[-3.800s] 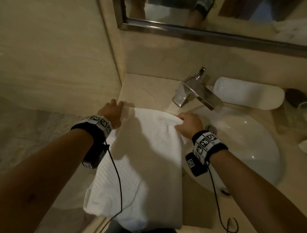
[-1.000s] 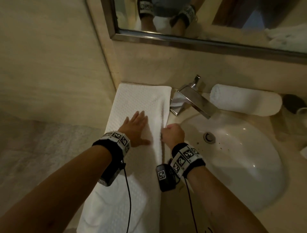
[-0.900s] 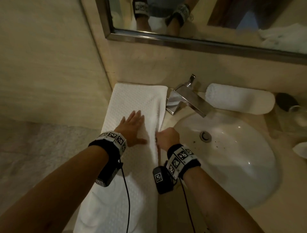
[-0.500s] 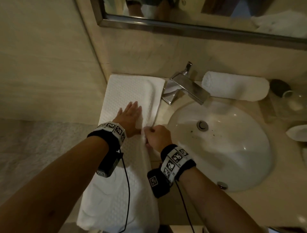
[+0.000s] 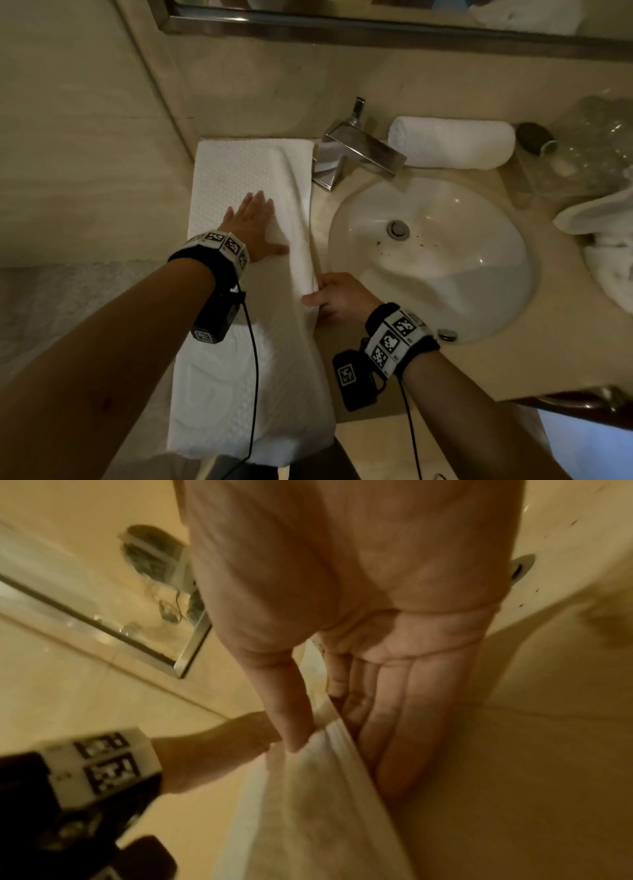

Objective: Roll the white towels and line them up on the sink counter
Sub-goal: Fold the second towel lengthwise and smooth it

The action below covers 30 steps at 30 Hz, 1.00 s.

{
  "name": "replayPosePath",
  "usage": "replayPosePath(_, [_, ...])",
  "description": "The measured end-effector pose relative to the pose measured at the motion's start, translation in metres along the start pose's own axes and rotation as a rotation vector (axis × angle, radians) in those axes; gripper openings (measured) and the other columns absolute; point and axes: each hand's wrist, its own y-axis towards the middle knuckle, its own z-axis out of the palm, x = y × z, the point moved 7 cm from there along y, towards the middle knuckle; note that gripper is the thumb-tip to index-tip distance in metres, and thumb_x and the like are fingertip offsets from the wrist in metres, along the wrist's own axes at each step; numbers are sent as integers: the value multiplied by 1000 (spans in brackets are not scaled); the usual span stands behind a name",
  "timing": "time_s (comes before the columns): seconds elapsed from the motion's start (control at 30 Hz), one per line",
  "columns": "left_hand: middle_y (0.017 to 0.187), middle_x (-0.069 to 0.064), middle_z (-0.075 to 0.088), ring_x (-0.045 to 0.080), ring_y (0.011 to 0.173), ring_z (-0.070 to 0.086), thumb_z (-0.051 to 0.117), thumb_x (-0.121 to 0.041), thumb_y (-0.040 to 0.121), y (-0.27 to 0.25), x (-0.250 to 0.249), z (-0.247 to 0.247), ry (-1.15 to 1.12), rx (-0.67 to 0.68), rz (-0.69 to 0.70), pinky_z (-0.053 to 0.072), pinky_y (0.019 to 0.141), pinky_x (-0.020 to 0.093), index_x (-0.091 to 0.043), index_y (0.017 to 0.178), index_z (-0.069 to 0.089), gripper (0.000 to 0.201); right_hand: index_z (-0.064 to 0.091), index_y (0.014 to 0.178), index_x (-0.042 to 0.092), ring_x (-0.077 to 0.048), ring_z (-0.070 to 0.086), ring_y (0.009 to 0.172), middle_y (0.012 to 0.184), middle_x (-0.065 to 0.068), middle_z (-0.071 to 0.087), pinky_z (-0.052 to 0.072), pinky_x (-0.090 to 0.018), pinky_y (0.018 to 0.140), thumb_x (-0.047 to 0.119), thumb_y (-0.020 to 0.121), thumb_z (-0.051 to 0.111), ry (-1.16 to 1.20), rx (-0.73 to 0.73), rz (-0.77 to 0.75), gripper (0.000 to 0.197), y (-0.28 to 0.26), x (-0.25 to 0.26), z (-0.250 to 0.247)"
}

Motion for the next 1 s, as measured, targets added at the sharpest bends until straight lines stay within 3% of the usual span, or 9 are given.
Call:
replayPosePath(0.1, [160, 6, -14, 28, 147, -13, 55, -71, 77, -5, 0, -1, 83, -28, -52, 4, 117, 54, -24, 152, -3, 105, 62, 86, 13, -25, 69, 79, 92, -9, 68, 57, -32, 63, 15, 81, 74, 47, -128, -40, 13, -4, -14, -6])
replayPosePath(0.17, [155, 16, 7, 38, 143, 6, 57, -70, 75, -17, -5, -8, 142, -154, -95, 19, 111, 56, -24, 147, 13, 96, 60, 85, 11, -27, 69, 81, 92, -11, 68, 60, -36, 65, 16, 82, 72, 47, -227, -88, 13, -5, -18, -11])
replayPosePath(0.27, [135, 14, 35, 34, 124, 33, 58, -52, 85, -38, -28, -9, 113, -289, -19, 37, 95, 50, -20, 138, 32, 67, 59, 85, 14, -31, 69, 87, 96, -13, 69, 60, -48, 74, 23, 82, 70, -27, -348, -144, 15, -5, -21, -17])
replayPosePath(0.37, [131, 11, 43, 30, 120, 40, 47, -39, 94, -54, -46, 8, 160, -265, 64, 39, 94, 47, -17, 134, 40, 47, 55, 88, 15, -30, 65, 89, 92, -8, 67, 56, -45, 82, 31, 87, 65, -199, -445, -211, 19, -7, -20, -24])
replayPosePath(0.53, [140, 10, 38, 31, 128, 36, 51, -81, 67, -78, -47, 29, 88, -139, 77, 39, 101, 52, -26, 138, 35, 92, 59, 93, 7, -24, 58, 84, 86, -5, 61, 45, -30, 75, 32, 90, 60, -241, -547, -245, 25, -17, -23, -25])
replayPosePath(0.63, [158, 13, -9, 33, 147, -5, 61, -87, 47, -94, -51, 63, 142, 108, 76, 12, 110, 68, -44, 147, 4, 124, 59, 91, 7, -28, 66, 84, 91, -12, 67, 57, -44, 79, 32, 88, 65, -67, -430, -223, 25, -25, -34, -16])
replayPosePath(0.7, [154, 10, -32, 29, 143, -27, 70, -81, 46, -99, -51, 74, 204, 153, 42, -1, 110, 68, -47, 146, -13, 134, 59, 96, 9, -28, 68, 82, 97, -15, 68, 60, -43, 75, 29, 90, 65, 56, -183, -166, 22, -40, -49, 3])
replayPosePath(0.83, [154, 5, -33, 26, 142, -28, 75, -77, 44, -99, -52, 70, 172, 171, -10, -4, 111, 66, -52, 144, -15, 137, 66, 105, 11, -24, 72, 84, 98, -10, 73, 60, -37, 79, 27, 85, 72, -80, 73, -155, 26, -75, -91, 23])
replayPosePath(1.0, [156, 2, -28, 26, 145, -21, 81, -70, 41, -103, -58, 69, 166, 157, -72, 4, 112, 67, -53, 144, -13, 140, 62, 74, 25, -2, 60, 62, 70, 11, 64, 46, -10, 54, 37, 82, 73, -385, 132, -161, 18, -95, -100, 14])
